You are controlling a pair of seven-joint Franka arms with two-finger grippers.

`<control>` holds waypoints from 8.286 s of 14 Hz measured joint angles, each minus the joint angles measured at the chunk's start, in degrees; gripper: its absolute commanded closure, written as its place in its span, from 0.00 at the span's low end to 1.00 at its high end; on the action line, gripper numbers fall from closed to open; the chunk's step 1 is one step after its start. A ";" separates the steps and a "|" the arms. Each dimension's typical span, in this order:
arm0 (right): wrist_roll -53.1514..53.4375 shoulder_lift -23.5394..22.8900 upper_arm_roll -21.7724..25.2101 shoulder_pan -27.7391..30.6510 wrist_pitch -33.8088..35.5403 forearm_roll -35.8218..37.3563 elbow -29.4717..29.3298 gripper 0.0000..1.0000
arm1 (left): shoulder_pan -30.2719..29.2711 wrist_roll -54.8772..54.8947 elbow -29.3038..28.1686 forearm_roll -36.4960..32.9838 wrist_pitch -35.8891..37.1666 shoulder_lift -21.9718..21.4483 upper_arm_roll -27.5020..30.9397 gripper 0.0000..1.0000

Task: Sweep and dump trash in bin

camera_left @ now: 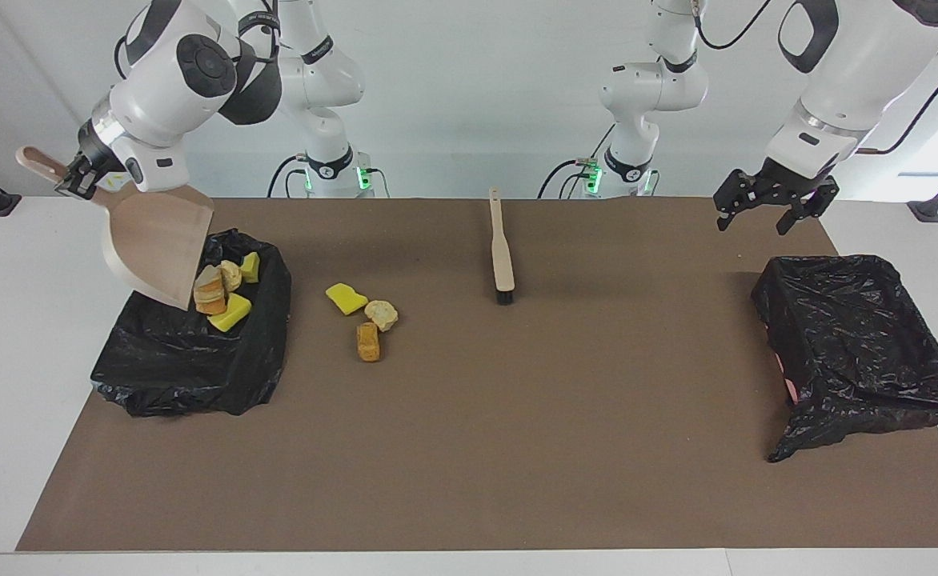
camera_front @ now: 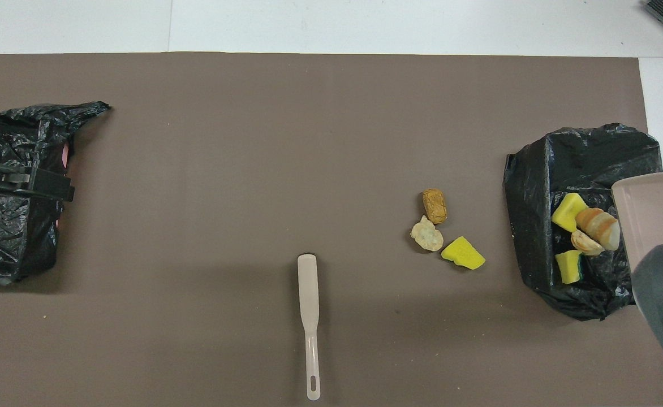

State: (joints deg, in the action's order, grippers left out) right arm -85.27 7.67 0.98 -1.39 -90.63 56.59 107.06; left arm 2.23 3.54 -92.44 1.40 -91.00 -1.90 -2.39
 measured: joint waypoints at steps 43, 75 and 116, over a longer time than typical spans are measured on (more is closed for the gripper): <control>122.94 -44.96 -14.94 -22.23 -21.06 -52.68 -31.25 0.00 | -0.01 0.43 0.65 -0.02 2.03 -0.27 0.55 0.00; 121.00 -12.75 -15.55 -36.43 -32.24 -66.63 18.79 0.56 | 28.17 -30.81 3.75 -1.91 -23.11 25.24 -1.32 0.00; 101.71 -4.27 -15.30 -2.23 -15.41 -51.67 23.45 1.00 | 32.58 -37.95 2.27 -2.25 -27.36 30.30 -0.32 1.00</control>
State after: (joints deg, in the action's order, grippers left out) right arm 16.45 3.40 -14.32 -3.63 -106.04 4.92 130.51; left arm 34.81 -34.42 -90.17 -0.85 -118.36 28.40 -2.71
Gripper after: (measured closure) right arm 0.740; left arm 0.687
